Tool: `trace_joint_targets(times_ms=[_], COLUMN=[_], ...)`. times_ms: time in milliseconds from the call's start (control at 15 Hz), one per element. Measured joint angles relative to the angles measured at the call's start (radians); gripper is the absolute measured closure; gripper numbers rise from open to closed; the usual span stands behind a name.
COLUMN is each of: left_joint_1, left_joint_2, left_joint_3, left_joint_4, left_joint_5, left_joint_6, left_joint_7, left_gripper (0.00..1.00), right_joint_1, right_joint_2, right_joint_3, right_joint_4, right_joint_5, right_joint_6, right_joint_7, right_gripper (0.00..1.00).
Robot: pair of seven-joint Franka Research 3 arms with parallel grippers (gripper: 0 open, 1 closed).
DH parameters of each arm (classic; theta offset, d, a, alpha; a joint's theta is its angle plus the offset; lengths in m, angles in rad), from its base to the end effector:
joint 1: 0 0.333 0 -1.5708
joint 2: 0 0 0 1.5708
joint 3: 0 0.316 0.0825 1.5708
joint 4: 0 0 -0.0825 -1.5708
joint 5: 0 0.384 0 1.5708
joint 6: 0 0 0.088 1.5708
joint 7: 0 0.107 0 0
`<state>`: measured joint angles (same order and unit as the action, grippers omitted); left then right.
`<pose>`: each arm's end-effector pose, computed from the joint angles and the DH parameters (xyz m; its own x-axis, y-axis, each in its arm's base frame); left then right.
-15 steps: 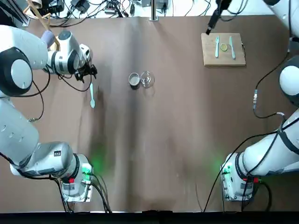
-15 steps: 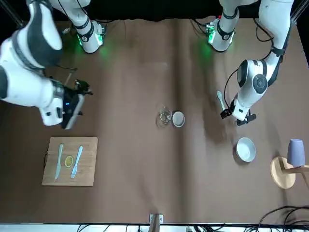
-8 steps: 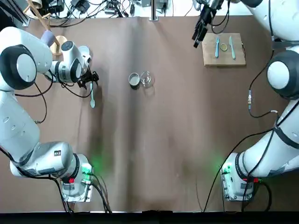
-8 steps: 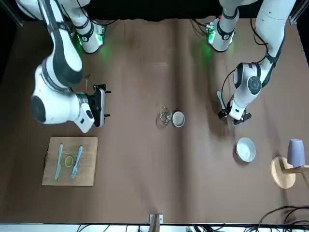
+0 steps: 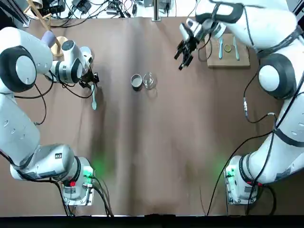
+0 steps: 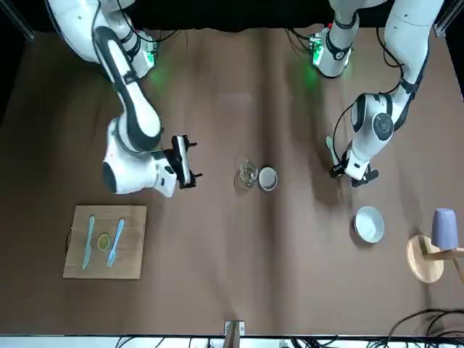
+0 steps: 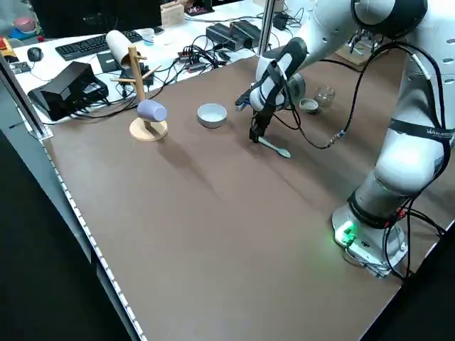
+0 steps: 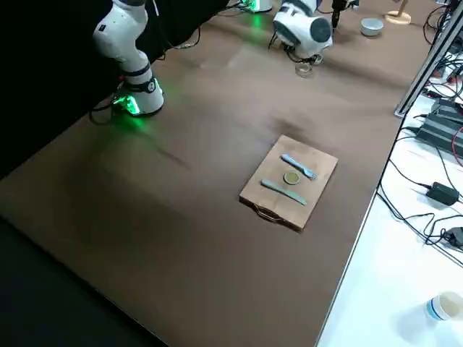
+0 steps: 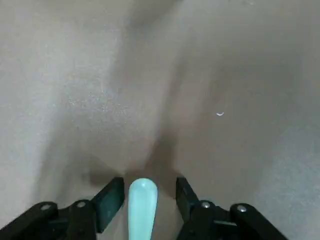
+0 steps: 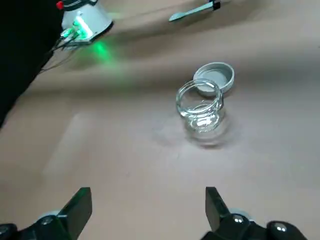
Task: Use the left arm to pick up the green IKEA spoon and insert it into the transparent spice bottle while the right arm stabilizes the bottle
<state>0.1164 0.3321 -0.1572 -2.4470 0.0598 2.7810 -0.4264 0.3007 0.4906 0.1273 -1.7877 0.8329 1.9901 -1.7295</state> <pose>0.4825 -0.0266 0.1704 0.9433 0.3318 -0.0050 0.3318 -0.9429 0.0302 0.5613 0.2997 0.2788 0.0363 0.7515 0.6588 0.9289 0.2177 -0.2995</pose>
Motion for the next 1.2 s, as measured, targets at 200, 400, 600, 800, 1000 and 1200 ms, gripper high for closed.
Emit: trace_joint_targets(times_ms=[200, 400, 600, 800, 1000, 1200], left_joint_1=[0.0, 0.0, -0.001, -0.001, -0.001, -0.001], left_joint_2=[-0.008, -0.013, -0.015, -0.018, -0.018, -0.018], left_joint_3=[-0.001, -0.004, -0.006, -0.009, -0.009, -0.009], left_joint_4=[0.007, 0.008, 0.009, 0.01, 0.01, 0.026], left_joint_5=[0.0, 0.0, 0.0, 0.0, 0.0, 0.0], left_joint_6=[-0.033, -0.063, -0.067, -0.068, -0.069, -0.069], left_joint_7=[0.0, 0.0, -0.002, -0.014, -0.021, -0.023], left_gripper=[0.48, 0.48, 0.56, 0.75, 0.75, 0.75], right_joint_1=[0.054, 0.121, 0.149, 0.157, 0.157, 0.159], right_joint_2=[0.014, 0.067, 0.14, 0.193, 0.215, 0.243], right_joint_3=[0.0, 0.0, -0.001, -0.002, -0.006, -0.006], right_joint_4=[-0.099, -0.143, -0.144, -0.137, -0.104, -0.049], right_joint_5=[0.207, 0.447, 0.661, 0.789, 0.801, 0.802], right_joint_6=[0.135, 0.255, 0.279, 0.279, 0.282, 0.307], right_joint_7=[-0.138, -0.273, -0.462, -0.615, -0.632, -0.632], right_gripper=[0.0, 0.0, 0.0, 0.0, 0.0, 0.0])
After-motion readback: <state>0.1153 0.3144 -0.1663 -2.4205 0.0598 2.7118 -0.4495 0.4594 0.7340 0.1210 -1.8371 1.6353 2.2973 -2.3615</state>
